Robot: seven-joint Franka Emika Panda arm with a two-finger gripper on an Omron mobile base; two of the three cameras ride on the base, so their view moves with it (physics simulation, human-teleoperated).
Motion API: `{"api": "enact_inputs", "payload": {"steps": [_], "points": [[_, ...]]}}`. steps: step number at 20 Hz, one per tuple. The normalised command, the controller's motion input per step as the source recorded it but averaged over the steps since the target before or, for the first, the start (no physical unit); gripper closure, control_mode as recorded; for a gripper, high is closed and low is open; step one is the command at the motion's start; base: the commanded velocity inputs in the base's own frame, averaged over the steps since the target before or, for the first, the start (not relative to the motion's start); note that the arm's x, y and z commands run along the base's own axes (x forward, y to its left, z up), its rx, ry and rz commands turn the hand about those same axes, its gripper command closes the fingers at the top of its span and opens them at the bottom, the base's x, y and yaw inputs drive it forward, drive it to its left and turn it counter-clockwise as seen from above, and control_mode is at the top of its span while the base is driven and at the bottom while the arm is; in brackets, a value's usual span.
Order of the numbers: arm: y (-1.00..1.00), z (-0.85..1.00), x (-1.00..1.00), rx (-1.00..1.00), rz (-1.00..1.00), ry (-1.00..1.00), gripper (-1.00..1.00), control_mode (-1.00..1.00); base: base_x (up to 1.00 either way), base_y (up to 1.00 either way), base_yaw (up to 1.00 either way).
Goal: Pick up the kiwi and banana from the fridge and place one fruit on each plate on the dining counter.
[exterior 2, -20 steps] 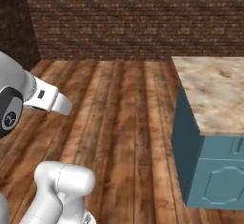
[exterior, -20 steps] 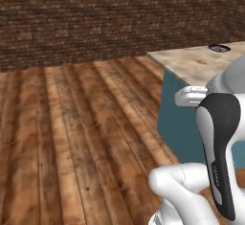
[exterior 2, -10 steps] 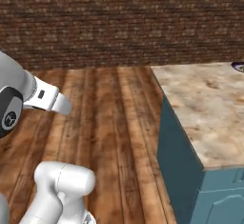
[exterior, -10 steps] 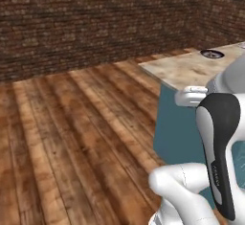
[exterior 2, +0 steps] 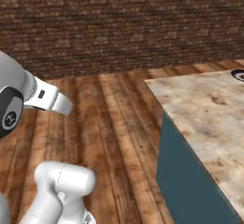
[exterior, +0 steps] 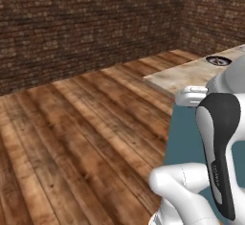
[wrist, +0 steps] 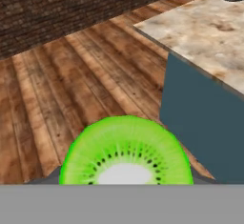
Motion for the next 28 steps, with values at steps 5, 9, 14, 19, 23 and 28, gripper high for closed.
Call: {"api": "enact_inputs", "payload": {"steps": [5,9,14,19,23,28], "points": [[0.00,0.00,0.00,0.00,0.00,0.00,1.00,1.00,1.00,0.81,-0.28],[0.00,0.00,0.00,0.00,0.00,0.00,1.00,1.00,1.00,0.78,-0.26],[0.00,0.00,0.00,0.00,0.00,0.00,1.00,1.00,1.00,0.73,-0.29],[0.00,0.00,0.00,0.00,0.00,0.00,1.00,1.00,1.00,0.71,-0.33],[0.00,0.00,0.00,0.00,0.00,0.00,1.00,1.00,1.00,0.76,-0.37],[0.00,0.00,0.00,0.00,0.00,0.00,1.00,1.00,1.00,0.78,-0.40]]}}
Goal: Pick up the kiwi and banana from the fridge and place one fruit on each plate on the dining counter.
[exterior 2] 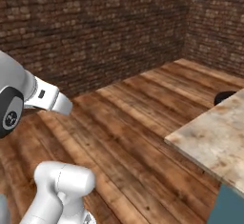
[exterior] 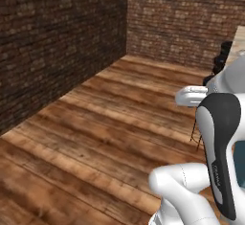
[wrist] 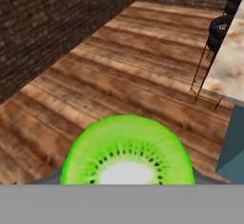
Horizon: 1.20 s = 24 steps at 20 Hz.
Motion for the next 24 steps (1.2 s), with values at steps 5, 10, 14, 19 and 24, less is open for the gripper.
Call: {"api": "enact_inputs", "payload": {"steps": [5,10,14,19,24], "points": [[0.00,0.00,0.00,0.00,0.00,0.00,1.00,1.00,1.00,0.75,-0.44],[0.00,0.00,0.00,0.00,0.00,0.00,1.00,1.00,1.00,0.74,-0.50],[0.00,0.00,0.00,0.00,0.00,0.00,1.00,1.00,1.00,0.73,-0.50],[0.00,0.00,0.00,0.00,0.00,0.00,1.00,1.00,1.00,0.74,-0.50],[0.00,0.00,0.00,0.00,0.00,0.00,1.00,1.00,1.00,0.73,-0.50]]}}
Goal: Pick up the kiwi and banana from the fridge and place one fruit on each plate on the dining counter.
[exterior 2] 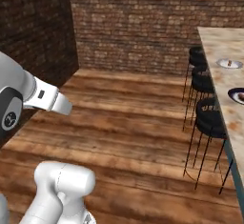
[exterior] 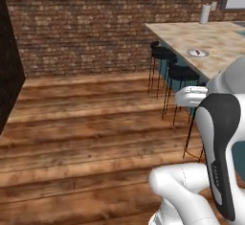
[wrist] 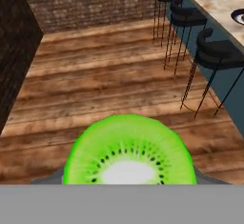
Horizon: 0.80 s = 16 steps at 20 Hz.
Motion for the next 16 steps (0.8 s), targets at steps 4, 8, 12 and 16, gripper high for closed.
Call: {"api": "enact_inputs", "payload": {"steps": [4,8,12,16], "points": [[0.00,0.00,0.00,0.00,0.00,0.00,1.00,1.00,1.00,0.68,-0.50],[0.00,0.00,0.00,0.00,0.00,0.00,1.00,1.00,1.00,0.62,-0.49],[0.00,0.00,0.00,0.00,0.00,0.00,1.00,1.00,1.00,0.62,-0.50],[0.00,0.00,0.00,0.00,0.00,0.00,1.00,1.00,1.00,0.67,-0.51]]}}
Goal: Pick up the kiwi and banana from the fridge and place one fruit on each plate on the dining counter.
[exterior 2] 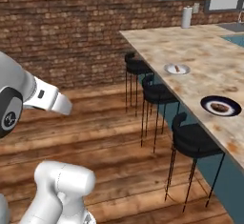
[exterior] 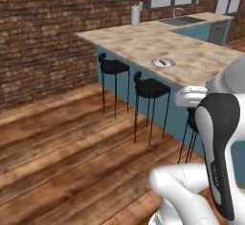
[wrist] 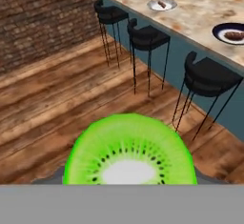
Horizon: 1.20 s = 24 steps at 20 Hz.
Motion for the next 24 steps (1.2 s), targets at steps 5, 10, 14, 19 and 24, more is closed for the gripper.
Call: {"api": "enact_inputs", "payload": {"steps": [5,10,14,19,24], "points": [[0.00,0.00,0.00,0.00,0.00,0.00,1.00,1.00,0.98,0.76,-0.51],[0.00,0.00,0.00,0.00,0.00,0.00,1.00,1.00,0.94,0.81,-0.49],[0.00,0.00,0.00,0.00,0.00,0.00,1.00,1.00,0.87,0.85,-0.48],[0.00,0.00,0.00,0.00,0.00,0.00,1.00,1.00,0.89,0.84,-0.48],[0.00,0.00,0.00,0.00,0.00,0.00,1.00,1.00,0.91,0.83,-0.48]]}}
